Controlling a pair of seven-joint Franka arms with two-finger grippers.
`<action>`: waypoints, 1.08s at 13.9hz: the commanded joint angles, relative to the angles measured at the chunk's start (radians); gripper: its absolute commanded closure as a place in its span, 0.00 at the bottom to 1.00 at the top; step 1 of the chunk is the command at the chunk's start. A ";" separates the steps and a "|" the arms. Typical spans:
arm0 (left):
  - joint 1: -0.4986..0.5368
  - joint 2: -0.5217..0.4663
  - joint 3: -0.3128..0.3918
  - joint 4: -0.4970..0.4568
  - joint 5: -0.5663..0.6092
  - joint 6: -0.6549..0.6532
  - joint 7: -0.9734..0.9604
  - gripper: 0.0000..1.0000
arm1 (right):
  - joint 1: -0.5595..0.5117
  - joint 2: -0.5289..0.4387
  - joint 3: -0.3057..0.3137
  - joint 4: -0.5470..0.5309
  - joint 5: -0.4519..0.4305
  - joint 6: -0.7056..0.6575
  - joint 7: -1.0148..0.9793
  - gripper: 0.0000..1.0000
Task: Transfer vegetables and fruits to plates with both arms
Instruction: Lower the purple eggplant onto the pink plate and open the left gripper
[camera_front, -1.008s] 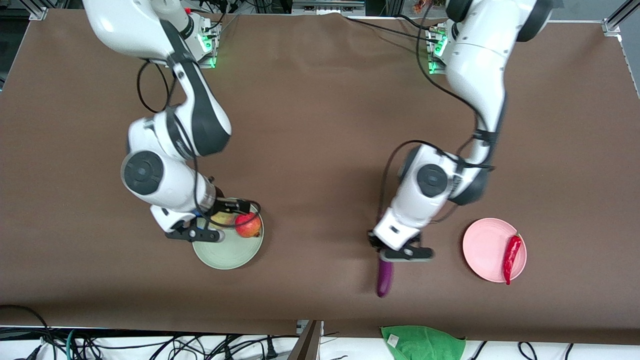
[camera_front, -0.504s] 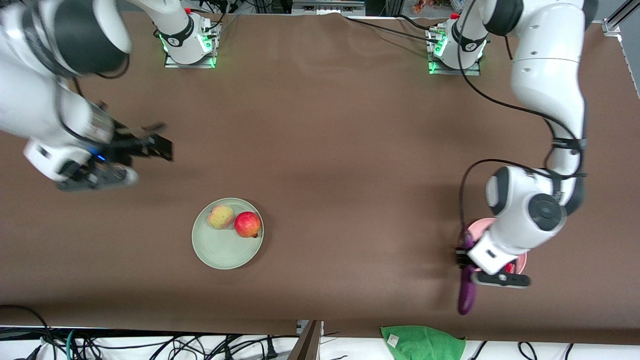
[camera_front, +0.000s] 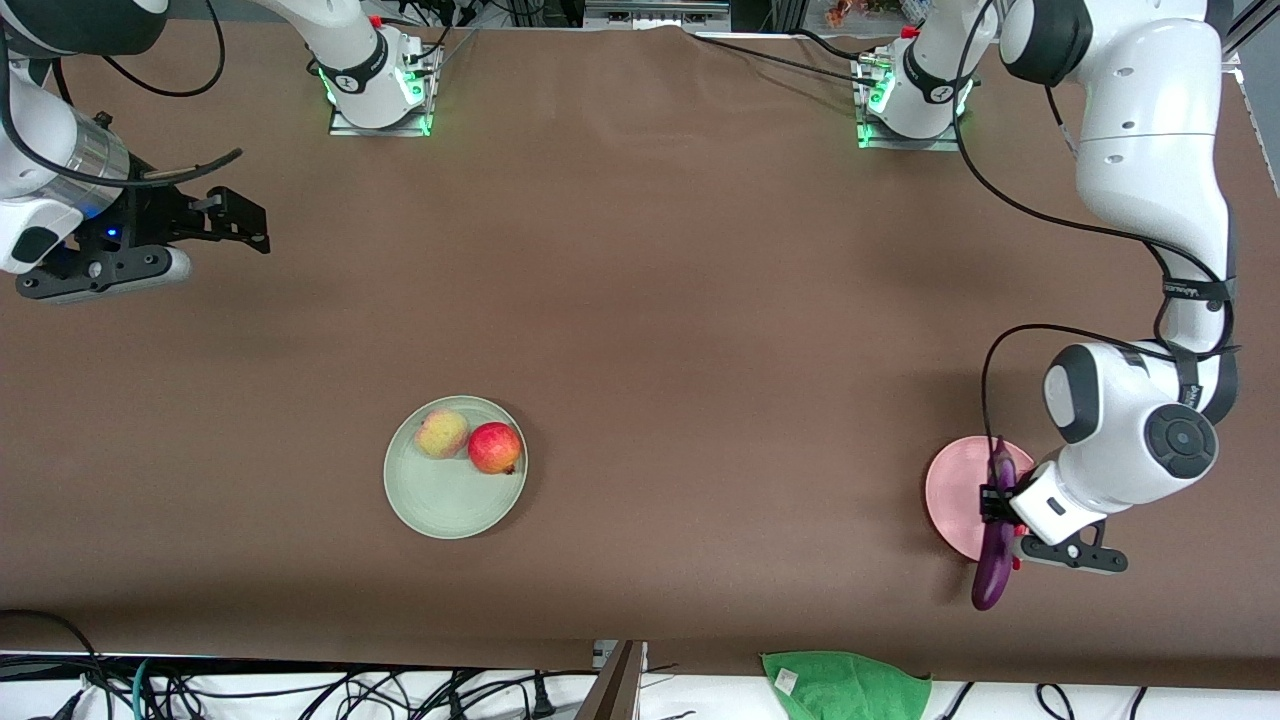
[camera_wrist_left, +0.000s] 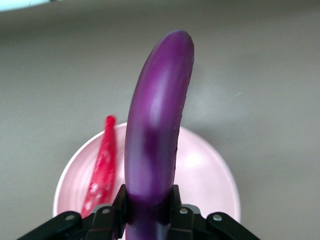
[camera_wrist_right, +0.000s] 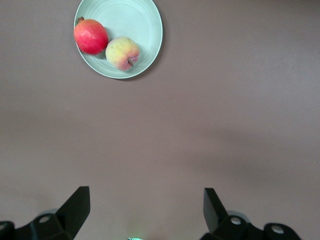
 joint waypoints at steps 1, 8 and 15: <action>0.025 -0.009 -0.018 -0.046 0.001 -0.007 0.050 1.00 | 0.008 -0.054 0.013 -0.076 -0.029 0.038 -0.016 0.00; 0.017 -0.034 -0.018 -0.037 0.010 -0.129 0.050 0.91 | -0.228 -0.058 0.247 -0.070 -0.059 0.041 -0.014 0.00; 0.037 -0.046 -0.023 -0.023 -0.001 -0.193 0.064 0.00 | -0.239 -0.051 0.241 -0.021 -0.061 0.025 -0.006 0.00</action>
